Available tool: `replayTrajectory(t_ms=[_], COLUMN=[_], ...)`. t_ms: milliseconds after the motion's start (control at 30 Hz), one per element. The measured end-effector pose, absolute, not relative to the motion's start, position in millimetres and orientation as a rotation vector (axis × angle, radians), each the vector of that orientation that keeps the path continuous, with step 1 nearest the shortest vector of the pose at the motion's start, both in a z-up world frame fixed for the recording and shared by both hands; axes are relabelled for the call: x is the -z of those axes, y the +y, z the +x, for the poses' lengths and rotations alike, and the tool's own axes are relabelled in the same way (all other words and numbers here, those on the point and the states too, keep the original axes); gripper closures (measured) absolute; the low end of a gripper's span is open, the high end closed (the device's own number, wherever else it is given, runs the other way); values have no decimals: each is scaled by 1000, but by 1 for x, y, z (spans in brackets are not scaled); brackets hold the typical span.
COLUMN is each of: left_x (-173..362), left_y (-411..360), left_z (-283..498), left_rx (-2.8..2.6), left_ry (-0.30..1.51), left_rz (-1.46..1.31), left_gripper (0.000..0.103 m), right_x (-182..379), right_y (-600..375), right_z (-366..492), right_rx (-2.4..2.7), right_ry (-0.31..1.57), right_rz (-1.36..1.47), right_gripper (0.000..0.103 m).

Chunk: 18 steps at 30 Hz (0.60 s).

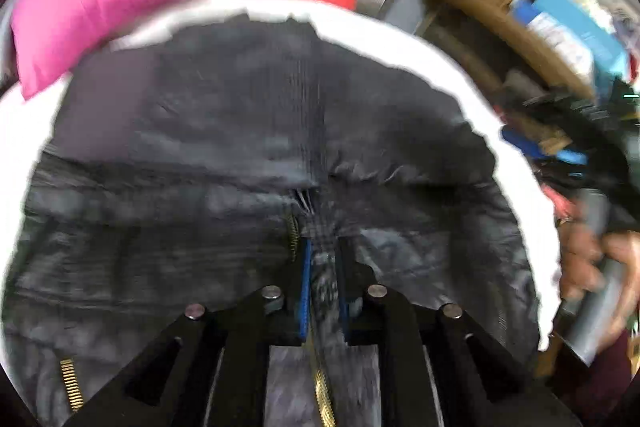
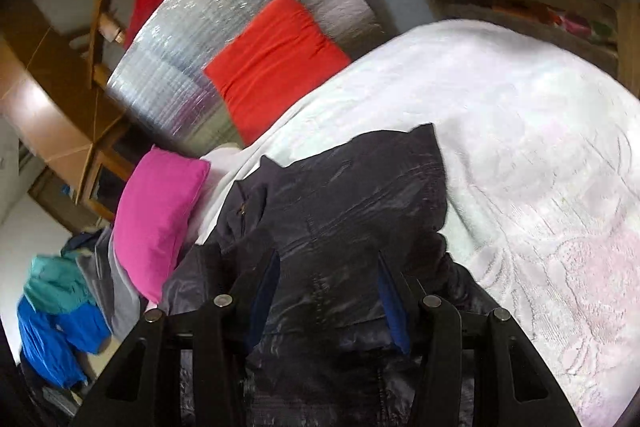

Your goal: Fold large clothes

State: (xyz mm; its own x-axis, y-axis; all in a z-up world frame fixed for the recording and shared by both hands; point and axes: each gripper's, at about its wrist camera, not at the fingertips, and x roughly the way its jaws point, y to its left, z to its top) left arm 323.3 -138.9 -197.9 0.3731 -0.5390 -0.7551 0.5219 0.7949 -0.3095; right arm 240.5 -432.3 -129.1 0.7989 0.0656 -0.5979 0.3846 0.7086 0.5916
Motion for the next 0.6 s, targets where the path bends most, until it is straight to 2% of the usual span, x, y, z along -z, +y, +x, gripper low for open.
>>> replayTrajectory(t_ms=[33,67,100,200,267,333,433,600], left_x=[187,175,165,155,166,177,190,191], left_y=[-127,-108,-86,-29,9,29,39,27], left_z=[319,316,319,348,374,393,409,422], left_rx=[666,631,569,361,247,168,169,176], left_ry=[937,888,836,767,805,839,884,880], left_rz=[-18,-20,-31,-108,-189,-244,-304,-288], left_gripper=[65,55,40,38,38,39,39,39], right_x=[125,123,119,111,109,111,123,156], right_y=[-425,-418,-406,-367,-338,-310,-294,-290], right_z=[243,245,248,261,274,290,313,344], right_rx=[169,149,120,34,-14,-32,-33,-49], right_ry=[637,638,641,663,695,725,777,839], right_rz=[745,725,693,575,498,419,407,555], right_gripper=[47,44,38,35,27,26,26,26])
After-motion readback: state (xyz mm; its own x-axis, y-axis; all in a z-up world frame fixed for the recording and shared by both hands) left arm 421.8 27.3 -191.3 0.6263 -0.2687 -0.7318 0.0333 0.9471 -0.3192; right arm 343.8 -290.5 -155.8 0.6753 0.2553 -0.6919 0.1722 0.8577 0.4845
